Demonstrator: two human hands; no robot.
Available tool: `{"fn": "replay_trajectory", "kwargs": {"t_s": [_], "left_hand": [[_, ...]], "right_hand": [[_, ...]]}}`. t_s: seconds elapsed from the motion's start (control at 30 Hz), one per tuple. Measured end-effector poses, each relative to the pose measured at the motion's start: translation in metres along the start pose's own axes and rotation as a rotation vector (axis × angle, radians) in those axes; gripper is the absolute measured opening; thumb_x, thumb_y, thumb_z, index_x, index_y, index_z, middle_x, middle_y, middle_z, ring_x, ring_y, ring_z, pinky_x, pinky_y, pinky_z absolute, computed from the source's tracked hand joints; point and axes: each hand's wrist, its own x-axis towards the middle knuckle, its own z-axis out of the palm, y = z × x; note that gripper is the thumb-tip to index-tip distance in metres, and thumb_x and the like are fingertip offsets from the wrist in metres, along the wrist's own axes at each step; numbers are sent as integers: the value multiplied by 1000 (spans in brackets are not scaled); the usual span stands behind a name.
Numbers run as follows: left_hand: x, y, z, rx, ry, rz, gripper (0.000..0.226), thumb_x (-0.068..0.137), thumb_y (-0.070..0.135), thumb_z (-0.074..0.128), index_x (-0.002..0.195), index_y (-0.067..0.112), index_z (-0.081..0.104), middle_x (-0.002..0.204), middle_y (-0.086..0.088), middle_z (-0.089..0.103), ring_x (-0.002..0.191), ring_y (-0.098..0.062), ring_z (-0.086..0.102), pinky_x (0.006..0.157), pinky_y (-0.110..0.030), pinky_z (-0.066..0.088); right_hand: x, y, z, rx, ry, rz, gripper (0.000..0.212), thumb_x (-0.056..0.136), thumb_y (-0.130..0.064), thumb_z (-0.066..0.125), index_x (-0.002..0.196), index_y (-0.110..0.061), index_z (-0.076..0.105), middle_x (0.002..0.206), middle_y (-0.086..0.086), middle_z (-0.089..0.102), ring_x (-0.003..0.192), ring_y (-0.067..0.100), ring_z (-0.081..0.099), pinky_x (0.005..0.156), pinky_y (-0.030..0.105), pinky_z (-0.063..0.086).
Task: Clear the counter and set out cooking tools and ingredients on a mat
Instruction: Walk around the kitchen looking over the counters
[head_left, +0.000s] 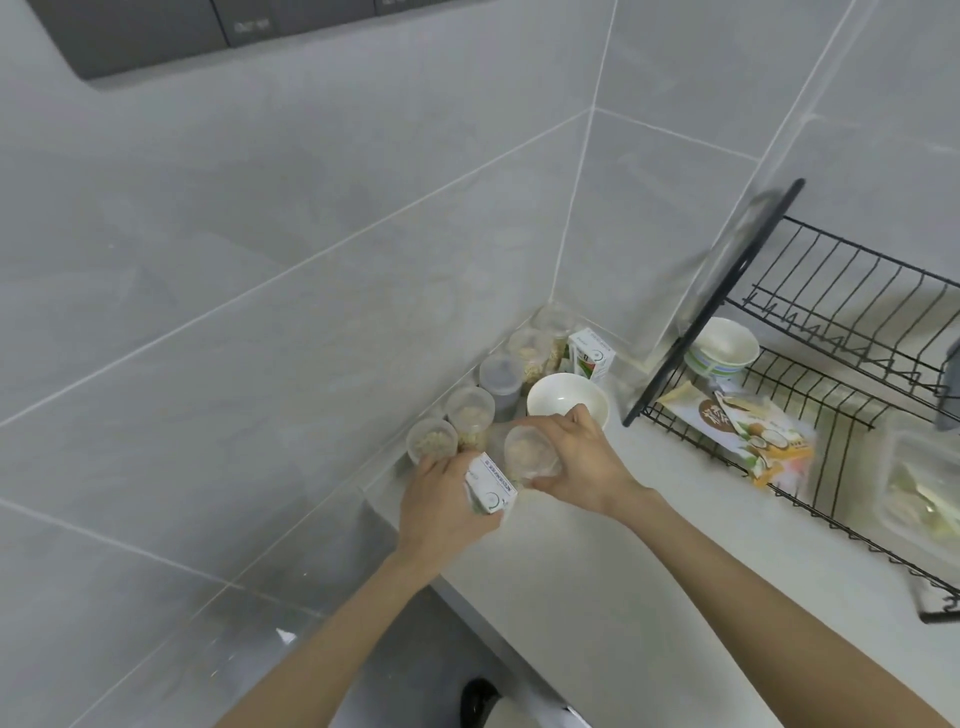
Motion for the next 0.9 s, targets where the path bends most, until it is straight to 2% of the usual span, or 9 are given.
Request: {"fn": "replay_trajectory", "kwargs": {"t_s": [0.1,0.2,0.3,0.33,0.43,0.63,0.73,0.9], "left_hand": [[-4,-3,-5,-104,8,0,77,61,49,80,130,29,50,125,14,57,123,-11,40,92,-24,40],[-10,1,-17,-204,10,57,77,60,43,84,128,28,53,120,14,56,117,-8,43,90,-20,38],[-18,11,-31,-342,-14,129,68,59,37,86,117,39,52,108,27,56,101,9,50,79,-5,36],[-22,14,-35,-410,-30,139,67,58,33,87,113,43,50,106,28,57,99,13,52,79,-4,38],[-31,24,-41,-529,-59,174,70,55,26,89,112,35,49,107,22,59,95,13,55,83,-7,43],[-64,51,-59,-634,-163,339,67,59,15,89,114,22,50,108,19,58,91,21,52,73,-1,41],[-87,67,-63,-639,-258,424,67,59,19,89,114,24,51,110,13,59,93,18,53,78,-7,48],[-132,113,-52,-643,-419,574,65,58,20,89,111,25,52,108,12,61,97,12,54,78,-12,51]], "right_hand": [[-16,-2,-11,45,43,30,73,71,-42,76,134,-33,42,121,-9,54,102,13,26,100,30,32],[-37,-6,-22,128,113,66,74,70,-41,78,134,-32,43,123,-10,52,109,13,28,104,31,33],[-61,-14,-33,215,206,104,73,70,-38,80,133,-31,45,121,-14,50,113,10,31,104,27,33],[-71,-19,-38,233,242,120,73,69,-38,81,133,-31,46,121,-15,50,114,10,33,103,26,33],[-101,-35,-51,292,360,186,70,68,-38,81,129,-31,48,124,-14,51,116,7,44,99,22,36],[-176,-75,-67,438,600,311,65,67,-24,83,123,-30,50,123,-18,54,110,-1,51,94,27,48],[-224,-92,-72,432,693,384,63,68,-19,84,120,-30,50,120,-19,55,108,-1,53,92,29,51],[-317,-117,-77,396,832,531,64,69,-23,83,124,-29,51,119,-16,55,109,1,54,93,28,51]]}}
